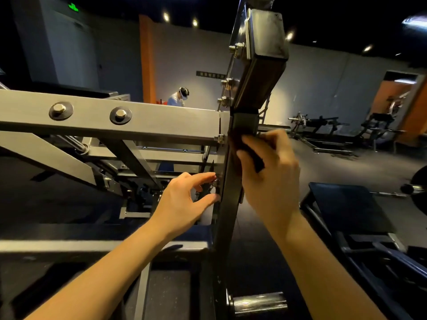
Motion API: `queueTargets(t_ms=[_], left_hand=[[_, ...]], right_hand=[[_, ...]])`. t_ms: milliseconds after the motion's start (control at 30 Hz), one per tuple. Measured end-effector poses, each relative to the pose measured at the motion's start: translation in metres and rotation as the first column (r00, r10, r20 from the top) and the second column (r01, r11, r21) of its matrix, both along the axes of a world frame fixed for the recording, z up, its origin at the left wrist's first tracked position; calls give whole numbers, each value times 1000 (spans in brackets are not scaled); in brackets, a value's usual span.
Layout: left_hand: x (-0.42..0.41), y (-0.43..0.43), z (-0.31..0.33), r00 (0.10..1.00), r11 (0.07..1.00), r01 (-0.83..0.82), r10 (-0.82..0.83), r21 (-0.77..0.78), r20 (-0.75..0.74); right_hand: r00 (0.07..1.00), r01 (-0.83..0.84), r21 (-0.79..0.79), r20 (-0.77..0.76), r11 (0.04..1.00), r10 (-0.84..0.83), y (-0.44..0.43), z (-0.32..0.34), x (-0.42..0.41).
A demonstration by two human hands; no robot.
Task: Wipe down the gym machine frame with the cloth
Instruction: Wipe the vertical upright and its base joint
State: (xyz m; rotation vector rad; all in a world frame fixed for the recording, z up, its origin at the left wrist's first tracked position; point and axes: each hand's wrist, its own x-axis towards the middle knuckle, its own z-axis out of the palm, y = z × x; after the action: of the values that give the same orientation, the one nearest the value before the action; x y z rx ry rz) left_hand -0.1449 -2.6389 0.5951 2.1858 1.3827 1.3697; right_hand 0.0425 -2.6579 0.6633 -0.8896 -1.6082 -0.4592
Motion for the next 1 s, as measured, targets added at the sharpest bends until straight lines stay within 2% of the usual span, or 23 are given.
queueTargets(t_ms=[67,133,267,367,433,533,633,700,767,867,933,1000], left_hand=[[1,0,0,1000,1000,0,0,13,2],[2,0,1,1000,1000,-1,1,13,0],[2,1,2,1000,1000,5,-5,-8,-1],[0,1,3,1000,1000,3,-3,-20,-5],[0,0,3,1000,1000,2,-2,-27,-5],[2,-1,3,1000,1000,5,-5,-23,5],[2,-1,2,1000,1000,13,-13,-16,3],[-1,0,2,999,997,52,-52,-49,-3],[-7,-3,-1,994,991,107,-107,-78,4],[-17,-17,-15,991,994,93,-88,-49,99],[-23,-29,-27,987,994,95,-85,-61,138],[-27,-39,-39,980,971,174,-155,-163,121]], right_hand=[[998,14,82,-57,996,-9,8,27,-2],[996,14,97,-84,995,-6,11,13,-3],[997,-71,-93,7,993,72,-5,-69,5],[997,-55,-177,50,983,65,-9,-76,12],[999,-18,-103,45,994,22,-5,-46,8],[998,19,57,-60,998,-15,5,7,0],[993,4,88,-122,996,6,10,0,-7],[996,-25,1,-91,1000,25,4,-38,-6],[997,-54,-171,-66,984,43,-10,-81,1],[993,-87,-393,-105,915,49,-33,-122,6],[985,-112,-423,-164,899,46,-45,-130,0],[968,-146,-466,-250,873,28,-56,-131,-15]])
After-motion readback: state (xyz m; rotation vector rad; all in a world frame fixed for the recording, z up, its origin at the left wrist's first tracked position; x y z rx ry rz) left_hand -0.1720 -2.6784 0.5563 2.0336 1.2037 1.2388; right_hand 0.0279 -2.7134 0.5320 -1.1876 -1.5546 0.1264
